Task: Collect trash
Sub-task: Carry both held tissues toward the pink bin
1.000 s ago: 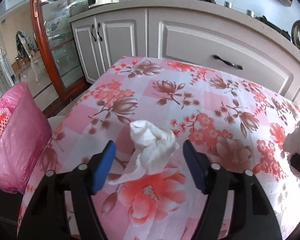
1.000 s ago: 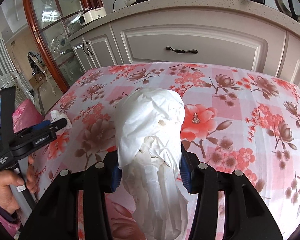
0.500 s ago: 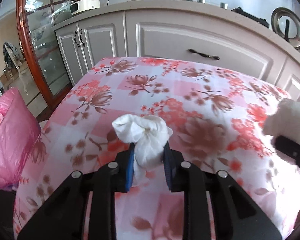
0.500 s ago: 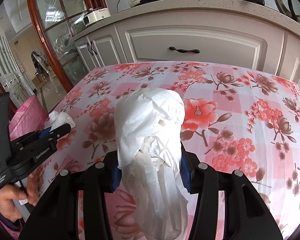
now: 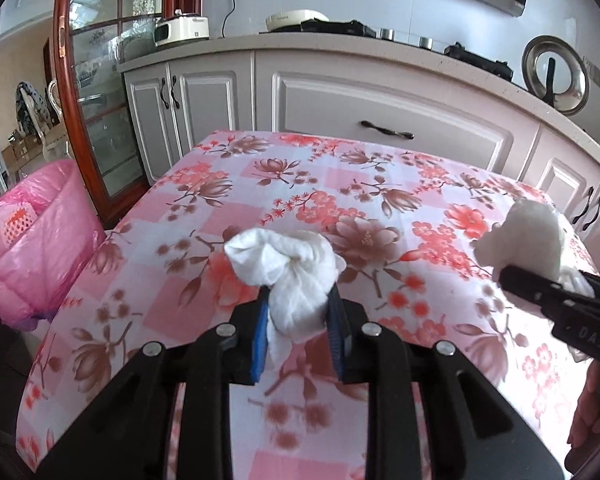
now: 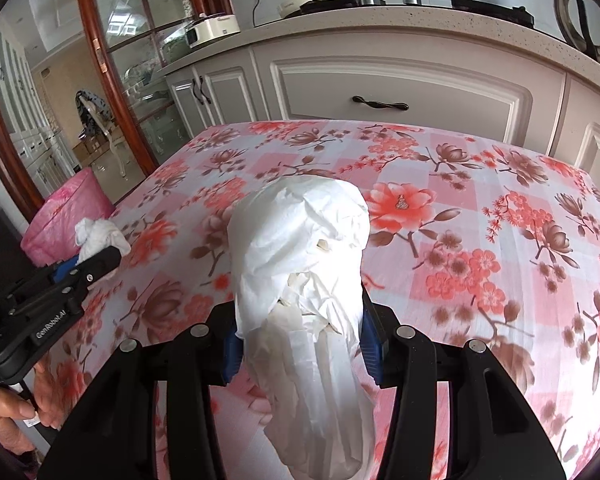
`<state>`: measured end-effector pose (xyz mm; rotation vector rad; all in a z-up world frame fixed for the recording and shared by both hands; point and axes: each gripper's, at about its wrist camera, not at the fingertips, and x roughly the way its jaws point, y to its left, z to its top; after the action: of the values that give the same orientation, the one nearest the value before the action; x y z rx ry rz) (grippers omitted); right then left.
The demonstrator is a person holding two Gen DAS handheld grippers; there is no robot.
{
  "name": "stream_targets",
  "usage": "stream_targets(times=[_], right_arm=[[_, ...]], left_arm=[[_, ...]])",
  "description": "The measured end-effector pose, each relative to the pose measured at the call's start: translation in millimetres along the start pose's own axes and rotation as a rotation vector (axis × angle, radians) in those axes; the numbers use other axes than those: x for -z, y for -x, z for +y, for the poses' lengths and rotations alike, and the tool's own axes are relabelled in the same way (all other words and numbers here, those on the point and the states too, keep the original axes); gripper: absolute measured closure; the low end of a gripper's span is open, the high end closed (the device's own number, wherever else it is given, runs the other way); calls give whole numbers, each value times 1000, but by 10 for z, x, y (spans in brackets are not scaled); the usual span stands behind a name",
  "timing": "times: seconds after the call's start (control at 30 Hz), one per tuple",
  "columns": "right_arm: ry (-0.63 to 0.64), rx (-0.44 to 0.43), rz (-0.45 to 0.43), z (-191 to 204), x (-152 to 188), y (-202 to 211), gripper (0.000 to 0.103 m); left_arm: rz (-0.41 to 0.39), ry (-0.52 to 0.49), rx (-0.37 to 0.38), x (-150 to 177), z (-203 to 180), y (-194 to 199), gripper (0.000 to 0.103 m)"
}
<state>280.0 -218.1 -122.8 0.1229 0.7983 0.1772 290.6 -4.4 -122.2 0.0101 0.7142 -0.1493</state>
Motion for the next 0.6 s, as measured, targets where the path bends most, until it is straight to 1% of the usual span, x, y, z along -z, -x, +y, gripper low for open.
stream_targets(times=[0.17, 0.4, 0.6], right_arm=[[18, -6, -7, 60, 68, 85, 57], [71, -24, -26, 212, 143, 243, 57], [116, -31, -35, 380, 191, 323, 57]], left_arm=[[-30, -16, -16, 109, -22, 193, 78], [-37, -26, -23, 282, -55, 378, 78], [-52, -34, -15, 394, -65, 519, 78]])
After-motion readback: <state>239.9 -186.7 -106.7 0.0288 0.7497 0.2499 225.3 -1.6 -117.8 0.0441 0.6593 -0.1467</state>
